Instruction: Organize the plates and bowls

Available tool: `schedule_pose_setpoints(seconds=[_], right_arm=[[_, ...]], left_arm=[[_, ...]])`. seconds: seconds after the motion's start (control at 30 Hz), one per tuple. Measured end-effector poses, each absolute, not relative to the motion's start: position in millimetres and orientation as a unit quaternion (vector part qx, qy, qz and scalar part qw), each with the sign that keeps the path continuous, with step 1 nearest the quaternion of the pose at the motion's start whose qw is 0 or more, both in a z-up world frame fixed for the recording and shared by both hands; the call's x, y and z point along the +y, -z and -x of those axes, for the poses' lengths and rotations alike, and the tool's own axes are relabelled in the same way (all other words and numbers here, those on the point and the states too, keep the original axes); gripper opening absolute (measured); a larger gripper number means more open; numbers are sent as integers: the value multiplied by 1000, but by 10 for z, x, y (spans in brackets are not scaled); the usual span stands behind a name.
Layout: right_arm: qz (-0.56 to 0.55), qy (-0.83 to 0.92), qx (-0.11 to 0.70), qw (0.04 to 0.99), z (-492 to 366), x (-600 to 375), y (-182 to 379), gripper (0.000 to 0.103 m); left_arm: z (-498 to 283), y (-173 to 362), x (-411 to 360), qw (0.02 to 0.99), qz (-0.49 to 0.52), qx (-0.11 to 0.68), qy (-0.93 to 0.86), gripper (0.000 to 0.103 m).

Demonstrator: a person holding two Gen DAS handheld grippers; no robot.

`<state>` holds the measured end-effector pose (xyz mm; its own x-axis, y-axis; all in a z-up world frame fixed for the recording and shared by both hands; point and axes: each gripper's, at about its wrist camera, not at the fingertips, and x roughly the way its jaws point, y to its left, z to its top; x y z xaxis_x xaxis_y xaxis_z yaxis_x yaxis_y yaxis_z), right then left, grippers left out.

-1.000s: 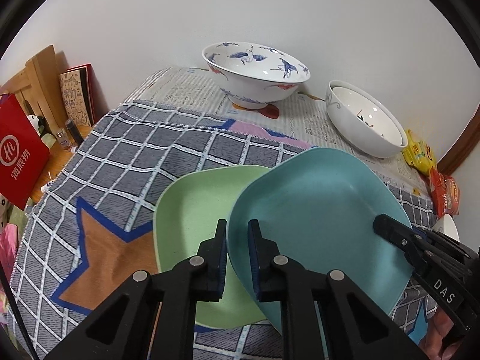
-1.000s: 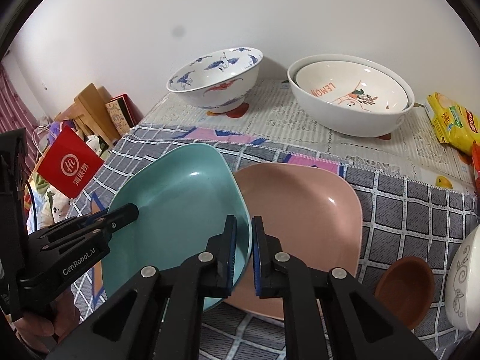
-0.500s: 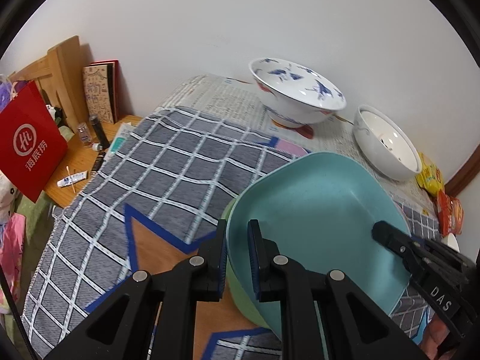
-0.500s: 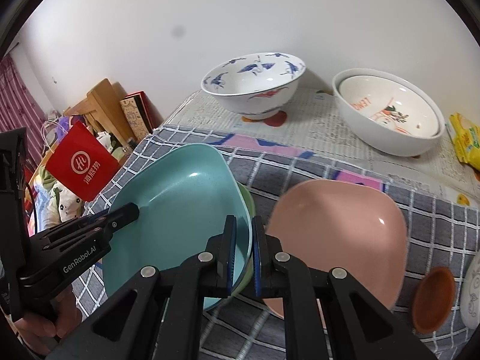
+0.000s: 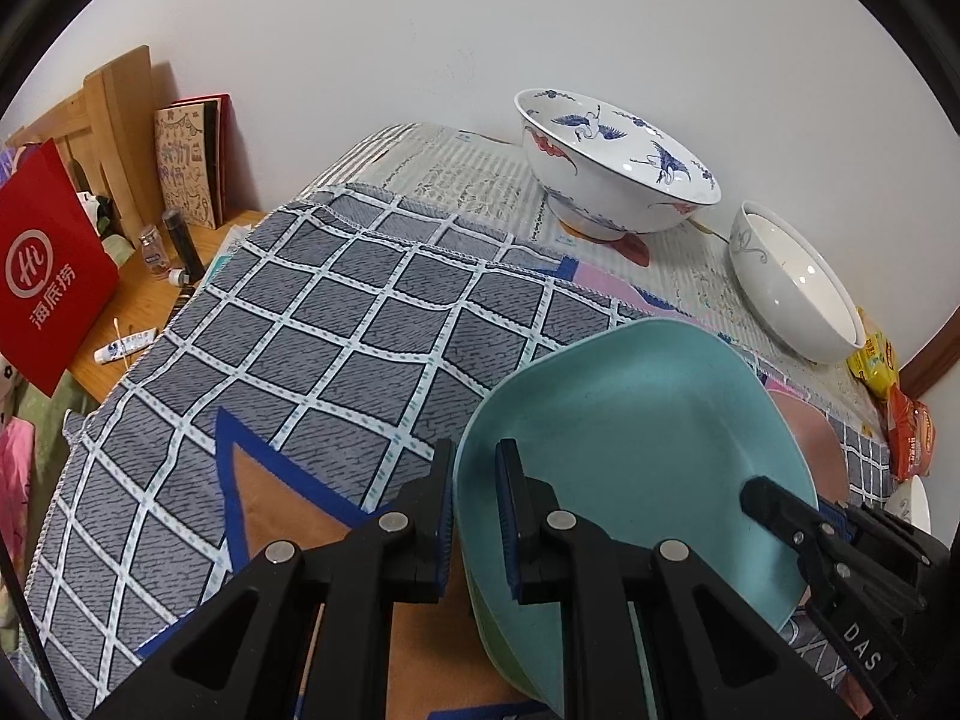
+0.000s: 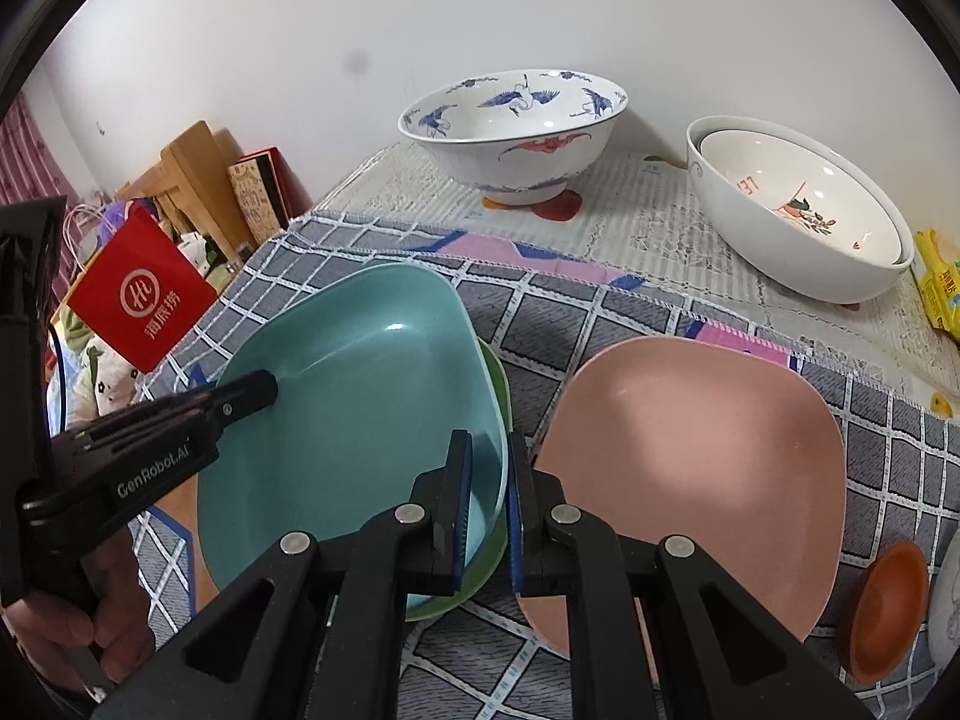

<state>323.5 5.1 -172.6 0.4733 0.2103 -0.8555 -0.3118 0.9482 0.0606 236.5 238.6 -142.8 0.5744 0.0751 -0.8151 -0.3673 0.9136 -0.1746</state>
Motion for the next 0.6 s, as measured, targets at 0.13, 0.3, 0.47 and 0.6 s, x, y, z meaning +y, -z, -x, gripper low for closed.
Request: schedule_pose_setpoints(seconds=[0.13, 0.3, 0.47, 0.6], right_arm=[[69, -154, 492, 854, -3217, 68, 1767, 12], [95, -160, 491, 851, -3165, 125, 1792, 15], [120, -151, 484, 853, -3102, 164, 1812, 16], [130, -147, 483, 853, -3053, 178, 1824, 19]], left_arm=[[-2394, 1453, 2408, 873, 167, 442, -123, 13], [-2411, 1469, 2442, 873, 172, 441, -119, 13], [-2421, 1498, 2427, 872, 166, 447, -112, 13], [-2408, 1494, 2418, 871, 160, 450, -112, 13]])
